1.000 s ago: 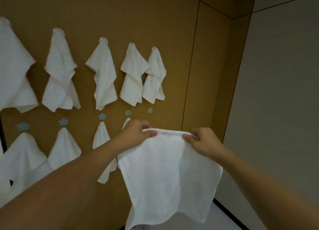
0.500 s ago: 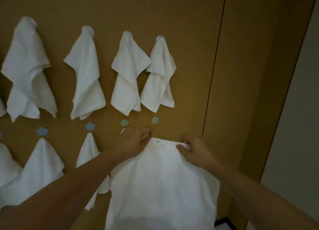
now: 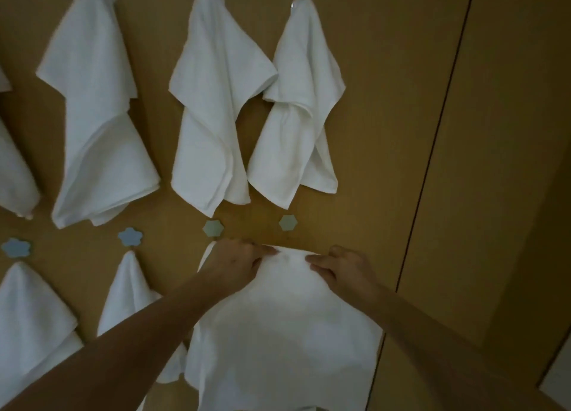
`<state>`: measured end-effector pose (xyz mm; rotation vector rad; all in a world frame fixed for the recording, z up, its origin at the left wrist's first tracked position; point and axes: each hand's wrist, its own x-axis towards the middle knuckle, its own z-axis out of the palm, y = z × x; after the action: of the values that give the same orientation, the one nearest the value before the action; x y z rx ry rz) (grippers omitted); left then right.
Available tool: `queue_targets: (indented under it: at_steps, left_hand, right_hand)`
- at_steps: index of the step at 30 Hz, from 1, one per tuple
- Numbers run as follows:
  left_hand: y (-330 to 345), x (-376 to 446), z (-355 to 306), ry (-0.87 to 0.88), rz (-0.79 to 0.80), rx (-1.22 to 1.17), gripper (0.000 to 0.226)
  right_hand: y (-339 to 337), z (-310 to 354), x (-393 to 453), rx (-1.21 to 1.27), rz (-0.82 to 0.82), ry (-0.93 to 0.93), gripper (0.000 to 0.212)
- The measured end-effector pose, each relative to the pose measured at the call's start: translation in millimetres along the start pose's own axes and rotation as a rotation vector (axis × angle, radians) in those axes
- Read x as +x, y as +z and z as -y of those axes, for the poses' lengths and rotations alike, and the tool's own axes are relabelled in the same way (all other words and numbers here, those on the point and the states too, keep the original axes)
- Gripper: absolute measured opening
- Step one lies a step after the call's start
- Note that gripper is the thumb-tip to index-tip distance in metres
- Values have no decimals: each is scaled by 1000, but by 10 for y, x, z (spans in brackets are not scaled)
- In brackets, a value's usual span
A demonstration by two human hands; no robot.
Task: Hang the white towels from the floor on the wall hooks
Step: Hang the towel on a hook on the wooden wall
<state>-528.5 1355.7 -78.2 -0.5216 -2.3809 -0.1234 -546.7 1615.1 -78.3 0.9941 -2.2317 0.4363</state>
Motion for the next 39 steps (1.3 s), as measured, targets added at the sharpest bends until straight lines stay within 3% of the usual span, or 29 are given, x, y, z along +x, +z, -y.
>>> queue_targets:
  at_steps: [4, 9, 13, 15, 20, 23, 26, 28, 29, 31, 35, 39]
  left_hand:
    - [383, 295, 315, 16, -13, 74, 29]
    - [873, 546, 575, -62, 106, 200, 41]
    - [1159, 491, 540, 21, -5, 161, 44]
    - [1360, 400, 433, -9, -38, 59, 43]
    - [1701, 364, -16, -570, -105, -378, 34]
    - [1779, 296, -163, -605, -111, -335, 36]
    - [1819, 237, -279, -579, -133, -34, 38]
    - [1853, 192, -381, -614, -146, 119, 39]
    - [1874, 172, -432, -634, -138, 87, 37]
    - [1901, 144, -544, -699, -124, -180, 34]
    - [1817, 94, -626, -857, 66, -587, 60]
    - [1541, 45, -577, -866, 311, -484, 63]
  right_hand:
    - [514, -402, 382, -52, 31, 100, 22]
    - [1105, -779, 752, -5, 58, 182, 23]
    - [1454, -861, 671, 170, -41, 366, 15]
    - [1574, -791, 575, 373, -21, 459, 16]
    - [1765, -620, 447, 727, -56, 580, 24]
    - [1823, -672, 280, 496, -102, 440, 29]
    - [1863, -766, 157, 204, -125, 309, 33]
    - [1895, -755, 80, 247, -168, 302, 35]
    - [1904, -735, 57, 342, -164, 319, 37]
    - [1916, -675, -10, 518, -106, 359, 38]
    - [1890, -623, -121, 808, 200, 650, 28]
    - [1707, -690, -206, 784, 569, 699, 35]
